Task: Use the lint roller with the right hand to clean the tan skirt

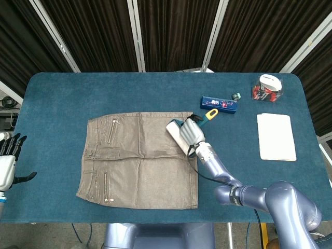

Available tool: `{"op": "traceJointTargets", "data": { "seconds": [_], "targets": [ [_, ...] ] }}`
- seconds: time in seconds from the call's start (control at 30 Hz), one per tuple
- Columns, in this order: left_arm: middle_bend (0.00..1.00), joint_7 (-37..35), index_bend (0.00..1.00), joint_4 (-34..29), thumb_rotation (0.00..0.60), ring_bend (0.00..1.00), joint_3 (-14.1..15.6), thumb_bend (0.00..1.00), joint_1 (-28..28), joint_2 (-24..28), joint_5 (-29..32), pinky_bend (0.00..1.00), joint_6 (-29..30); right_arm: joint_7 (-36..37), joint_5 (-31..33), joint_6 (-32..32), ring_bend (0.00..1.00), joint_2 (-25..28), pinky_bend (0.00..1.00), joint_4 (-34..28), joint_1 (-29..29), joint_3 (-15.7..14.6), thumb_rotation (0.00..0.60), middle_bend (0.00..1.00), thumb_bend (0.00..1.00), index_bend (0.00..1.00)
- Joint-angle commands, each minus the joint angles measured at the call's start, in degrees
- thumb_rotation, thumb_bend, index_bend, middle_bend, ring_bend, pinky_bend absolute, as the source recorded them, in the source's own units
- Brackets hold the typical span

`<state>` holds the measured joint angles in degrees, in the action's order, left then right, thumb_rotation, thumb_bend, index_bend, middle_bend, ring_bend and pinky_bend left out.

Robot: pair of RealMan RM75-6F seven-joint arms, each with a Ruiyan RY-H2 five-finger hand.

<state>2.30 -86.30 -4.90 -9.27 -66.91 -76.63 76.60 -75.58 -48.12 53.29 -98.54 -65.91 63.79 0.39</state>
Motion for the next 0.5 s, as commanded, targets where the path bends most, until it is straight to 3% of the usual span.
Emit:
{"op": "traceJointTargets", "data": {
  "seconds": [0.03, 0.5],
  "targets": [
    [0.00, -0.3, 0.00, 0.2, 0.600, 0.00, -0.1, 0.00, 0.0, 0.1, 0.2, 0.00, -0.1, -2.6, 0.0, 0.6, 0.54, -1.0, 0.55, -2.2, 0.8, -0.1, 0.600, 0.63, 0.76, 0.59],
    [0.00, -1.2, 0.00, 0.6, 0.600, 0.00, -0.1, 0.00, 0.0, 0.3, 0.5, 0.00, -0.4, -8.0, -2.1, 0.8, 0.54, -3.5, 0.55, -9.1, 3.3, -1.2, 0.600, 0.63, 0.76, 0.59]
  ]
}}
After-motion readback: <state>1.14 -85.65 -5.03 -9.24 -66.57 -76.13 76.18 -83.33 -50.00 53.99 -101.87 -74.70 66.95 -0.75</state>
